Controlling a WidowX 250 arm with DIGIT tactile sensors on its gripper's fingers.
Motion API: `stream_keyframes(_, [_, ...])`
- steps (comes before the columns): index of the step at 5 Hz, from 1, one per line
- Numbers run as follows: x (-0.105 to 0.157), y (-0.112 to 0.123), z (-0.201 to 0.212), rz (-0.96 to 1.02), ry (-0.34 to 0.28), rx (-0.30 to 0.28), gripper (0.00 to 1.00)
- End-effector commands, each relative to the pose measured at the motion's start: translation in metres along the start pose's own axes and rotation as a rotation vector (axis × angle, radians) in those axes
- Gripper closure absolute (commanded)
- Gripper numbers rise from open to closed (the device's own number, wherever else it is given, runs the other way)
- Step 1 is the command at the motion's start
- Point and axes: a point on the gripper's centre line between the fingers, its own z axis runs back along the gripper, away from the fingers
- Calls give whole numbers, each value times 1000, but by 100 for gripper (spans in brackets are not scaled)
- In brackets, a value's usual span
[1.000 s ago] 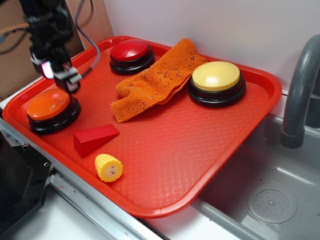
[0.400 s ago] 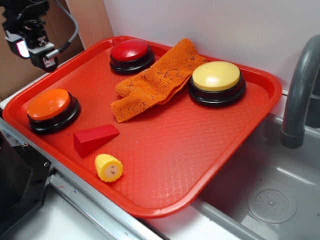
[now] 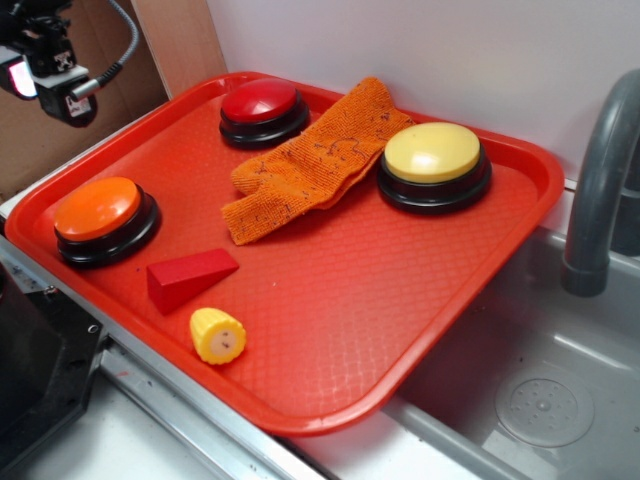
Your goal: Push the orange button.
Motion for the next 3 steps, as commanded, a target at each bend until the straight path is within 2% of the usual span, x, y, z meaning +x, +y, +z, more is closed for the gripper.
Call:
stream_keyframes(1, [5,5,28,-7,-45,62,0])
stream_keyframes(3, [-4,4,42,14,-86,83,0])
